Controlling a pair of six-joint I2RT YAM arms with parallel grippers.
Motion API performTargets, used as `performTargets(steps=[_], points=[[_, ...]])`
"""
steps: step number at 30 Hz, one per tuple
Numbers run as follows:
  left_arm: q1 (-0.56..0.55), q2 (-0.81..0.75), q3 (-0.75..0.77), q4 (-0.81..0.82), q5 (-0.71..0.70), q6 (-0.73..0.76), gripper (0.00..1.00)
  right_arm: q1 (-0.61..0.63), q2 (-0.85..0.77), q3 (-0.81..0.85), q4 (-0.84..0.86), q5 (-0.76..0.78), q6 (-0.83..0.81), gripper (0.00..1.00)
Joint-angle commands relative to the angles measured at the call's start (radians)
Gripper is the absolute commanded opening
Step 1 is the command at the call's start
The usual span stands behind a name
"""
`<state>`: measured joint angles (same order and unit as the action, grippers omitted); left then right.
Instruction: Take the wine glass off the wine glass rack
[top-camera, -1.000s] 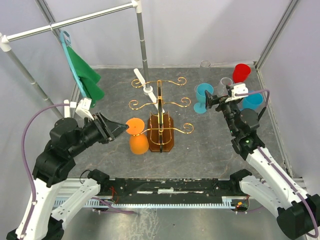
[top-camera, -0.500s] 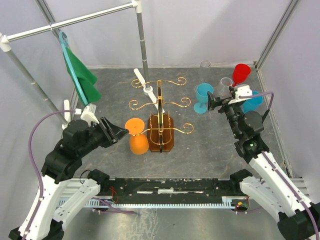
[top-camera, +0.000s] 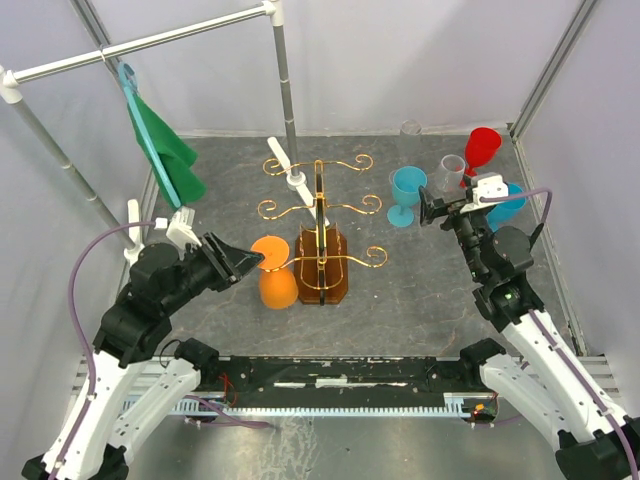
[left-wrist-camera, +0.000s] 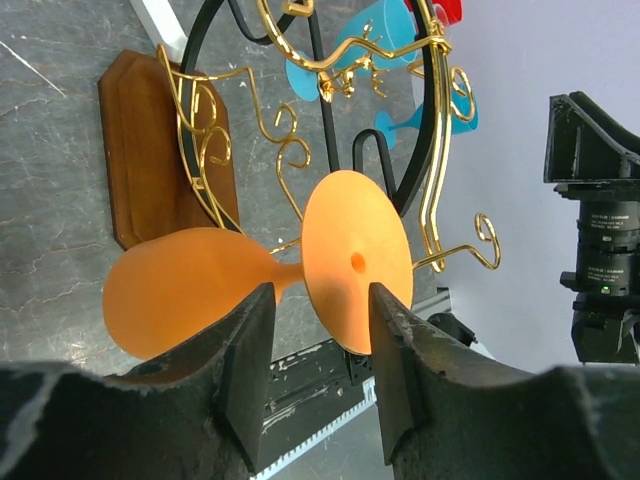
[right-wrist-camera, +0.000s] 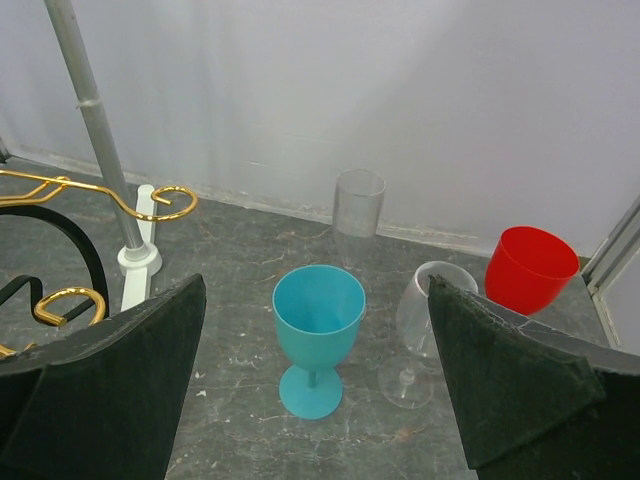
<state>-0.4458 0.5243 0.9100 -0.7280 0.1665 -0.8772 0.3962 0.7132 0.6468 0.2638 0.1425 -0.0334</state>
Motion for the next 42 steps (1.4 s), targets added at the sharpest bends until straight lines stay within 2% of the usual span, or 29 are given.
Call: performTargets(steps=[1,2,6,8,27,42], points=[[-0.002,-0.008,-0.034,0.111,0.032,-0.051,0.46,-0.002,-0.025,0.026,0.002,0.026,-0.026,1.0],[-0.002,-0.008,-0.039,0.117,0.035,-0.053,0.41,-0.003,-0.026,0.026,0.002,0.029,-0.028,1.0],[-0.002,-0.011,-0.047,0.138,0.043,-0.056,0.11,-0.002,-0.025,0.027,0.0,0.035,-0.026,1.0],[-0.002,-0.014,-0.04,0.136,0.037,-0.056,0.03,-0.003,-0.022,0.028,-0.001,0.035,-0.024,1.0],[-0.002,-0.036,0.108,0.001,-0.053,-0.043,0.03,-0.003,-0.013,0.02,-0.013,0.04,-0.009,1.0],[-0.003,-0.074,0.022,0.042,0.077,-0.145,0.03,-0.003,-0.018,0.029,-0.049,0.082,-0.007,1.0]])
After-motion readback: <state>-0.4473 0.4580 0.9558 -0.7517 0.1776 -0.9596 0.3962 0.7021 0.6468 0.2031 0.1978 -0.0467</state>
